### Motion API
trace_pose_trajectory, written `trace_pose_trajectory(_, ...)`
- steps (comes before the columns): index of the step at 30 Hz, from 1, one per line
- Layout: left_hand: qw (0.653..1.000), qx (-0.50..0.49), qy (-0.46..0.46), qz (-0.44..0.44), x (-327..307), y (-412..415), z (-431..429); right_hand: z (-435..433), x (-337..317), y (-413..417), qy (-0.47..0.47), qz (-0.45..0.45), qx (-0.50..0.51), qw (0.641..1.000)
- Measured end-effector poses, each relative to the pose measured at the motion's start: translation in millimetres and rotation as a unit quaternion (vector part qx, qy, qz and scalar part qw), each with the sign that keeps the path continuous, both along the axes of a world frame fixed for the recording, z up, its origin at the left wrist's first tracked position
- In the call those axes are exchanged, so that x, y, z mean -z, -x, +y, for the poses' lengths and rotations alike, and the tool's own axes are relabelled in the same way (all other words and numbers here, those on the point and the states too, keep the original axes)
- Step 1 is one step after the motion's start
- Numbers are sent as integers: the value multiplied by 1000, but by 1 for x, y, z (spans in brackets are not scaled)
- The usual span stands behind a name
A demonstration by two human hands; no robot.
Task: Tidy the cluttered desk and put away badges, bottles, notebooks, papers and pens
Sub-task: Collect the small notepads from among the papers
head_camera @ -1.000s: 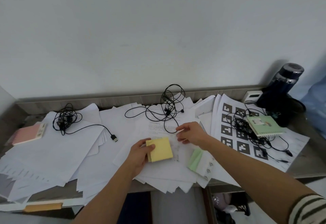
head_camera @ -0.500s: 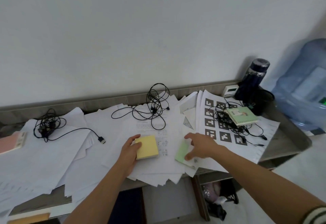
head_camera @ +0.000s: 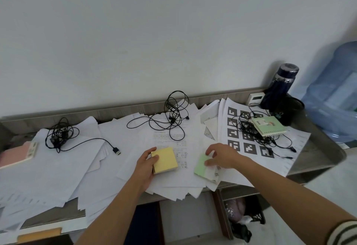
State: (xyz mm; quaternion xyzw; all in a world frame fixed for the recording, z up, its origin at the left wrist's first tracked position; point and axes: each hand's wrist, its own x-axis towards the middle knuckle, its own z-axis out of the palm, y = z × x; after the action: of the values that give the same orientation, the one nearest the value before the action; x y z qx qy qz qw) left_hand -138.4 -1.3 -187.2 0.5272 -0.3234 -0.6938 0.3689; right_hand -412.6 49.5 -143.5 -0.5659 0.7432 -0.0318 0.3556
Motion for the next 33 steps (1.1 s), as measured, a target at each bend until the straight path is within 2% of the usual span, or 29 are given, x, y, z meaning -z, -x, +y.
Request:
trace_pose_trajectory(4, 1000, 1, -5, 8, 1, -2, 0, -2, -2, 13, -58, -68, -5, 996)
trace_pose_trajectory(8, 1000, 0, -9, 20, 1, -2, -2, 4, 7, 16, -4, -56, 31, 998)
trace_pose_trajectory(11, 1000, 1, -14, 21, 0, -2, -2, 2, 9, 7, 22, -11, 50, 998)
trace_pose_trajectory(13, 1000, -1, -17, 23, -1, -2, -2, 1, 5, -3, 4, 31, 47, 998)
trace_pose_trajectory(16, 1000, 1, -16, 23, -2, -2, -2, -2, 1, -16, -18, 97, -17, 995)
trace_pose_trajectory(21, 999, -1, -17, 27, -3, -2, -1, -7, -2, -25, -37, 106, -55, 992)
trace_pose_trajectory(24, 999, 0, -15, 30, -3, -2, 0, -9, 3, -22, -44, 41, -19, 998)
trace_pose_trajectory(26, 1000, 0, -12, 26, -5, -2, 1, -9, -1, -19, -10, -76, 60, 995)
trace_pose_trajectory(29, 999, 4, -22, 28, -10, 1, 2, -15, -20, -21, 27, -266, 185, 945)
trace_pose_trajectory(31, 999, 15, -31, 30, -14, 4, 3, -21, -32, -28, 15, -336, 194, 922)
trace_pose_trajectory(33, 998, 25, -42, 36, -17, 7, 7, -24, -34, -37, -2, -345, 168, 923)
